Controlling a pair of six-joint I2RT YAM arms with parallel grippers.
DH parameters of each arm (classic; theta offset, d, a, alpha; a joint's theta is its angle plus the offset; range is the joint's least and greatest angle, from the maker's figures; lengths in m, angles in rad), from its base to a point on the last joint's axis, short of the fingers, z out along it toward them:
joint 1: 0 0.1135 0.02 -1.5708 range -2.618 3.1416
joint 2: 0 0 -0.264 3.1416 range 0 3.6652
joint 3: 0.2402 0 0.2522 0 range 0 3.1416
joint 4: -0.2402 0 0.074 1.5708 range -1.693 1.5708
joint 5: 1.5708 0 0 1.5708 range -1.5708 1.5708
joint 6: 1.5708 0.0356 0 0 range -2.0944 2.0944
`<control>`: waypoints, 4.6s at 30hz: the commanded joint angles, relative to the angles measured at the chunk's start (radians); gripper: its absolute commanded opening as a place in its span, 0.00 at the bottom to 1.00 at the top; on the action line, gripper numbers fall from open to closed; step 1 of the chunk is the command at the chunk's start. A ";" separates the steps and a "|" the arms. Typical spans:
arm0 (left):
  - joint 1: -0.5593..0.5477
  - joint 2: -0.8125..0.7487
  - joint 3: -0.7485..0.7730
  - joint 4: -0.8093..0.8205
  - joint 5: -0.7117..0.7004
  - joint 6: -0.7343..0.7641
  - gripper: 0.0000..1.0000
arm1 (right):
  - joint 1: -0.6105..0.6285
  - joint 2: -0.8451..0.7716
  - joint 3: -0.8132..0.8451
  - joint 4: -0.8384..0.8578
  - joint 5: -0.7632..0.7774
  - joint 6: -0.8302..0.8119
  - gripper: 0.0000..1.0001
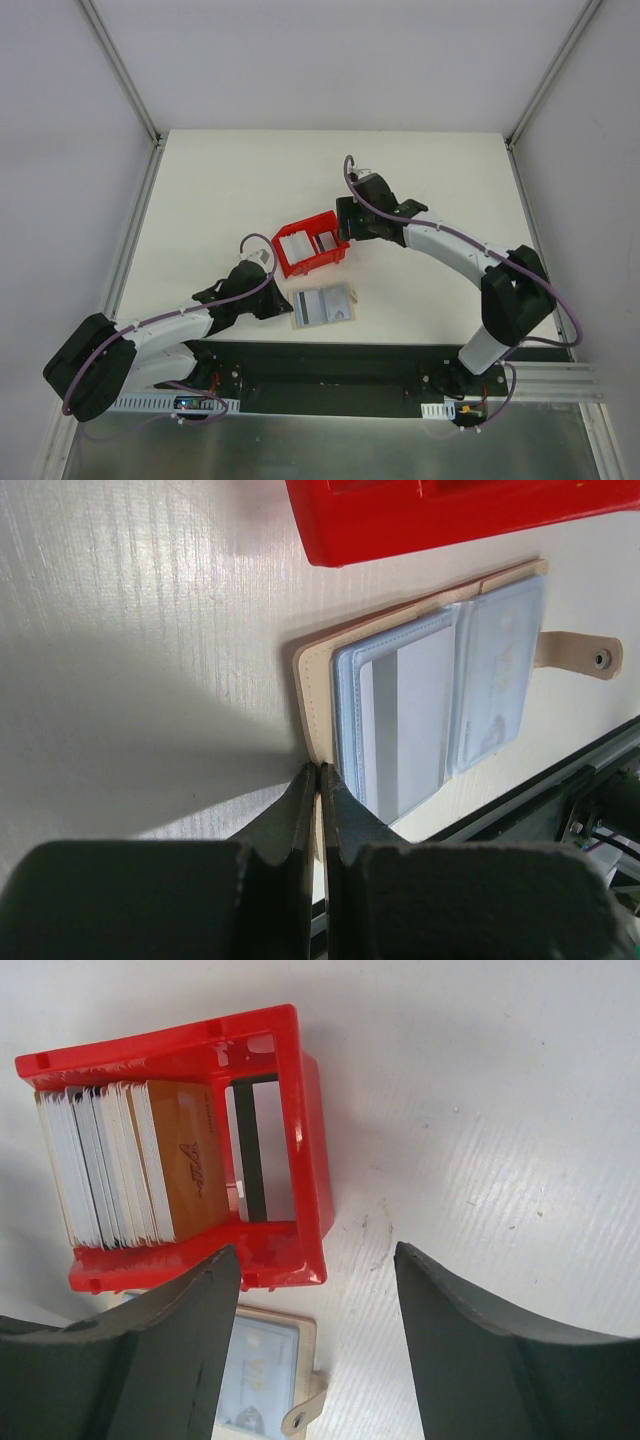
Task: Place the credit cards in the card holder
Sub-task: Move the storage box to the center of the board, then turn over the card slot in the card holder.
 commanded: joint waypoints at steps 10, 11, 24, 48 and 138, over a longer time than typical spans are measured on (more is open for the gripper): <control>0.002 -0.024 -0.012 -0.018 -0.019 0.015 0.00 | -0.020 0.136 0.112 -0.060 -0.025 -0.060 0.66; 0.002 -0.026 -0.012 -0.018 -0.019 0.015 0.00 | -0.025 0.137 0.112 -0.060 -0.024 -0.063 0.66; 0.002 -0.024 -0.012 -0.018 -0.022 0.019 0.00 | -0.062 0.137 0.087 -0.085 0.021 -0.097 0.66; 0.002 -0.011 -0.008 -0.018 -0.024 0.022 0.00 | -0.108 0.093 0.052 -0.094 0.046 -0.119 0.66; 0.002 -0.126 -0.017 -0.018 -0.009 0.001 0.00 | 0.461 0.127 -0.033 -0.057 0.141 0.190 0.64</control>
